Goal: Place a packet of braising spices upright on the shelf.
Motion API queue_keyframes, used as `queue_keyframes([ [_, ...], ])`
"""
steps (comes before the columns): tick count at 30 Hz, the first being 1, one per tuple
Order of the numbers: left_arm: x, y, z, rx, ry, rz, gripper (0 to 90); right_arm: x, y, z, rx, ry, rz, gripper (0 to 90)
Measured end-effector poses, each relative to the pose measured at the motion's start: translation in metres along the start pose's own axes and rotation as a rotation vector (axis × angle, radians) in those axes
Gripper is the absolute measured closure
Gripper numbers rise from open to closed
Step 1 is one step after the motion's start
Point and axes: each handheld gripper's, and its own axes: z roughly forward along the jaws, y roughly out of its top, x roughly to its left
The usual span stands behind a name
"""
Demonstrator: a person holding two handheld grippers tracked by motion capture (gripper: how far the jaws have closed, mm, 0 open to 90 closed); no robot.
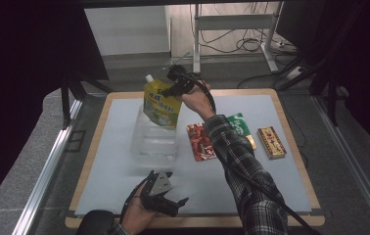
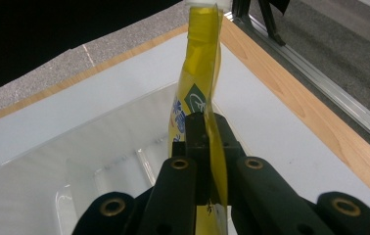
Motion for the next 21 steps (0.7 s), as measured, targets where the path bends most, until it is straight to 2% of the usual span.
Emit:
queue_keyframes([
  [7, -0.001, 0.0, 0.001, 0.0, -0.004, 0.0, 4.0, 0.001, -0.006, 0.017, 0.022, -0.005, 0.011, 89.0],
  [8, -0.001, 0.0, 0.001, 0.002, -0.005, 0.001, 4.0, 0.001, -0.006, 0.019, 0.02, -0.01, 0.002, 89.0],
  [14, -0.001, 0.0, 0.002, 0.005, -0.007, 0.004, 4.0, 0.003, -0.006, 0.03, -0.012, -0.004, 0.025, 89.0],
  [21, -0.002, 0.0, 0.002, 0.006, -0.006, 0.006, 4.0, 0.006, -0.002, 0.038, -0.008, -0.004, 0.026, 88.9],
])
